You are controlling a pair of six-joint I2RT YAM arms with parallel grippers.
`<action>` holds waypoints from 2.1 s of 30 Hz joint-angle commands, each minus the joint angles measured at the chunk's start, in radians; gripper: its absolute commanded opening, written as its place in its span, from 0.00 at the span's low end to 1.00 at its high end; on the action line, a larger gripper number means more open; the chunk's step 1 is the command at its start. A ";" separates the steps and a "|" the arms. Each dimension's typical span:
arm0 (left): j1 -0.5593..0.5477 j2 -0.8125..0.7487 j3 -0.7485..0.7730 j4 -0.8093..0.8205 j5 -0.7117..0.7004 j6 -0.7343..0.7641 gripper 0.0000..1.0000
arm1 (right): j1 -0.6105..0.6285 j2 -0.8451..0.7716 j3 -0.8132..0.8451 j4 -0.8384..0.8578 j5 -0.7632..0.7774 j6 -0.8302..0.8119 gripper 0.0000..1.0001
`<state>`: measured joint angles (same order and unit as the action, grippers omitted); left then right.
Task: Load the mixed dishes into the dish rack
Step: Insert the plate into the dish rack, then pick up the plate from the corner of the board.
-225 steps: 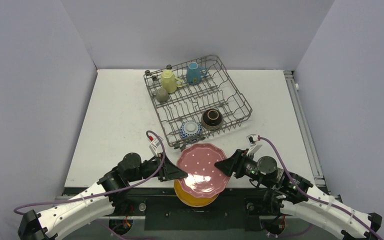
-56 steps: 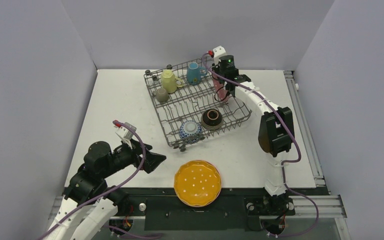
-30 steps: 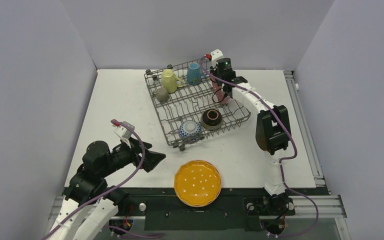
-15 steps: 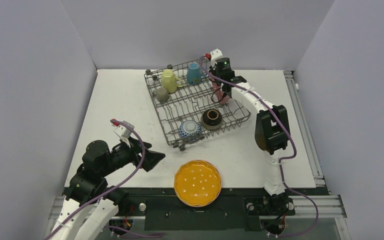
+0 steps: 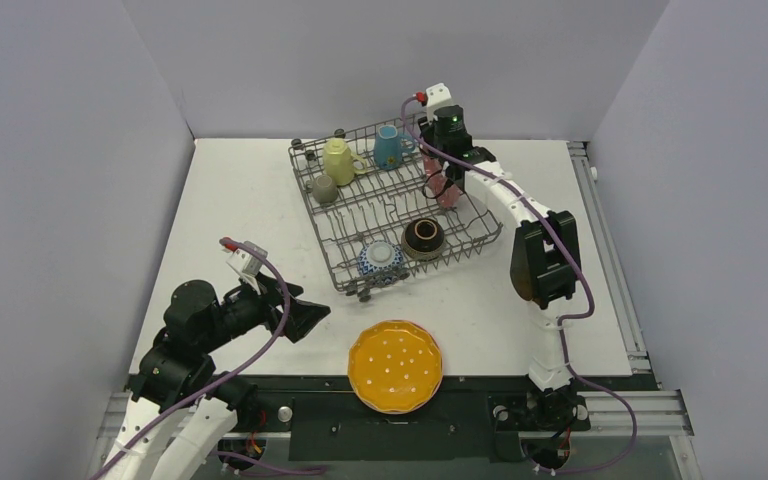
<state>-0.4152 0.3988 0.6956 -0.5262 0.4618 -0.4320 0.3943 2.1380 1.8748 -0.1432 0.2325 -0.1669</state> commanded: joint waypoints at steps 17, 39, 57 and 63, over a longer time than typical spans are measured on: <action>0.015 0.003 0.008 0.026 -0.021 0.010 0.96 | -0.024 -0.317 -0.185 0.133 0.002 0.157 0.52; -0.007 0.063 0.033 -0.012 -0.067 -0.014 0.96 | -0.052 -0.869 -0.627 -0.202 0.018 0.465 0.57; -0.065 0.137 0.075 -0.187 -0.157 -0.156 0.96 | -0.001 -1.330 -1.000 -0.338 -0.238 0.587 0.57; -0.240 0.159 0.010 -0.172 -0.300 -0.297 0.96 | 0.131 -1.359 -1.053 -0.355 -0.195 0.627 0.57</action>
<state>-0.5457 0.5423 0.7307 -0.7120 0.2710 -0.6151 0.4438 0.7937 0.8478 -0.4908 0.0196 0.4187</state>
